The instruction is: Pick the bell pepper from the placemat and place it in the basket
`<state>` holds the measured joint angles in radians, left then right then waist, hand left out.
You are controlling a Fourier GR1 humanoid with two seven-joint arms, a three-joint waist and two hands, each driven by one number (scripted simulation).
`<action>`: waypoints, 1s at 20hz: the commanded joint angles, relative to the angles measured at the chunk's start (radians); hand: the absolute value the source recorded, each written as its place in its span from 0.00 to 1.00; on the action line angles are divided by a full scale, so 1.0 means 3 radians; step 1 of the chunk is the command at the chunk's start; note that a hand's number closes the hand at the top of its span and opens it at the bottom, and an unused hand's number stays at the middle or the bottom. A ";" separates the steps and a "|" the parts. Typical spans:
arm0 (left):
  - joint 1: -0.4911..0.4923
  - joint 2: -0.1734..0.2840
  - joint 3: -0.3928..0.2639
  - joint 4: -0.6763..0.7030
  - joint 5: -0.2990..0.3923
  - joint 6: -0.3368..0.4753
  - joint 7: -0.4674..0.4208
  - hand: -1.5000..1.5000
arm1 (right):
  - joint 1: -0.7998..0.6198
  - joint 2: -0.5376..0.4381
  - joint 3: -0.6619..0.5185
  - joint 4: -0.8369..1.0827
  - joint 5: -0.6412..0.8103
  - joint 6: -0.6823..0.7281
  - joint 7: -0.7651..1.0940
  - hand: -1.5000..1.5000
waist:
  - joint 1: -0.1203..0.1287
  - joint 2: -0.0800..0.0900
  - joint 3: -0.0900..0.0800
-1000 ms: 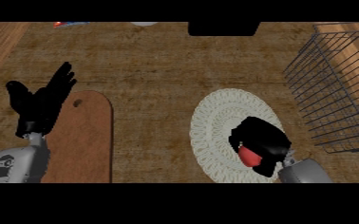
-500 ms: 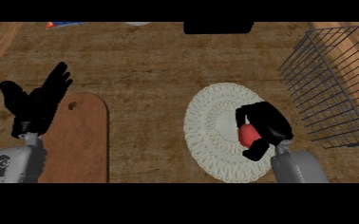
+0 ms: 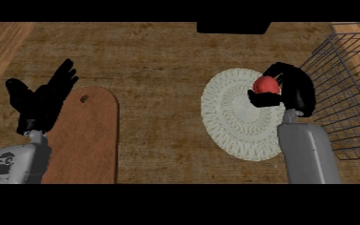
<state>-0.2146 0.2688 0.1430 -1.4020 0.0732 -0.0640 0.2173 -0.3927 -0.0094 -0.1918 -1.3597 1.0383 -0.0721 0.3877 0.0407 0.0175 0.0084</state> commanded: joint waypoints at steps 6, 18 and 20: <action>-0.0272 -0.0057 -0.0175 0.0013 -0.0038 -0.0074 0.0073 0.50 | -0.1176 0.0031 -0.0088 0.0263 0.0688 -0.1436 0.1582 1.00 | 0.0293 0.0041 -0.0046; -0.0257 -0.0117 -0.0178 0.0137 -0.0091 -0.0005 0.0030 0.50 | -0.2594 0.0030 -0.0477 0.1499 0.2328 -0.1444 0.3124 1.00 | 0.0175 0.0030 -0.0043; -0.0181 -0.0123 -0.0163 0.0065 -0.0094 0.0023 -0.0002 0.50 | -0.2846 -0.0170 -0.0635 0.1617 0.2416 -0.1344 0.3120 1.00 | 0.0189 0.0021 -0.0041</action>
<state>-0.2911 0.2382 0.0915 -1.3755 0.0487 -0.0668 0.2308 -1.1220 -0.0263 -0.3368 -0.9596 1.6652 -0.4717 1.1113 0.1052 0.0277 -0.0048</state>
